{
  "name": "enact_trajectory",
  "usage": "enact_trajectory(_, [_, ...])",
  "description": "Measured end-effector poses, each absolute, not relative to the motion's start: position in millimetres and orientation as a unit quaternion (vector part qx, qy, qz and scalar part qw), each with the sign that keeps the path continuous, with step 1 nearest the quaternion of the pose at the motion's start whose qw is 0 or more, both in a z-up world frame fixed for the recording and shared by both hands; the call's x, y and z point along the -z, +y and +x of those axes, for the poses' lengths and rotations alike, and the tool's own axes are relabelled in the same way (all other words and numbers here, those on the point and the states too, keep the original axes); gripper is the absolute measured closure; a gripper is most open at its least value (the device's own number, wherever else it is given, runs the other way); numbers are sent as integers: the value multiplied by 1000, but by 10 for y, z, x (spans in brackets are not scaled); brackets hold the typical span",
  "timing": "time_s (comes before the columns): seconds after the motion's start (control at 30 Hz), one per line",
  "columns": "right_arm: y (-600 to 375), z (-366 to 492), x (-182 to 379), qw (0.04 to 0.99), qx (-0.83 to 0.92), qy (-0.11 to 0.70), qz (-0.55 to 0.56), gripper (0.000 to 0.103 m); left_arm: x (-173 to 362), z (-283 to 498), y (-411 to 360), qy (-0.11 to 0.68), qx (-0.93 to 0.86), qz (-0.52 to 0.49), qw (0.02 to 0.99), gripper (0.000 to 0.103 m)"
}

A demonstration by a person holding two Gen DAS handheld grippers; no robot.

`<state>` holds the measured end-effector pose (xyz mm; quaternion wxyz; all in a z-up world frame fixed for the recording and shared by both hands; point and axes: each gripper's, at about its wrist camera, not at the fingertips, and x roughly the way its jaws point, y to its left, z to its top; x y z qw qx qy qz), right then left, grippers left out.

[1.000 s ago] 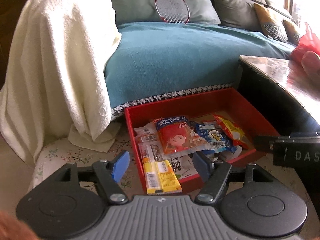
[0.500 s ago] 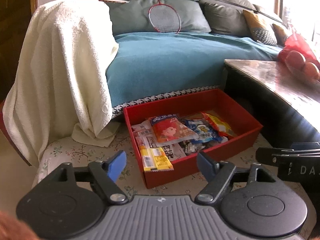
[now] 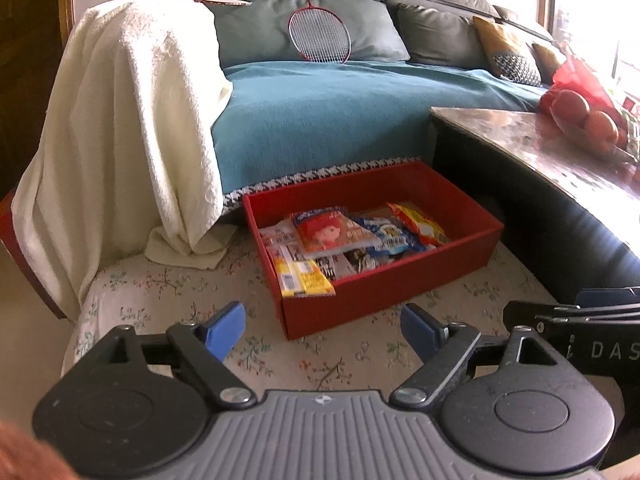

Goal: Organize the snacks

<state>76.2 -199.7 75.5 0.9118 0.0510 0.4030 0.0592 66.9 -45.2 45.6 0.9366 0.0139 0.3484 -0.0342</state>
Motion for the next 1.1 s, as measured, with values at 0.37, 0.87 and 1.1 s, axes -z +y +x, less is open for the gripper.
enact_trajectory(0.37, [-1966, 628, -720, 910, -66, 406, 52, 18, -422, 483, -397, 358, 27, 8, 933, 15])
enact_trajectory(0.87, [-1940, 646, -716, 909, -72, 408, 51, 18, -395, 468, -368, 360, 16, 6, 933, 15])
enact_trajectory(1.1, [-1934, 668, -706, 908, -74, 410, 50, 18, -388, 476, -379, 360, 9, 12, 933, 15])
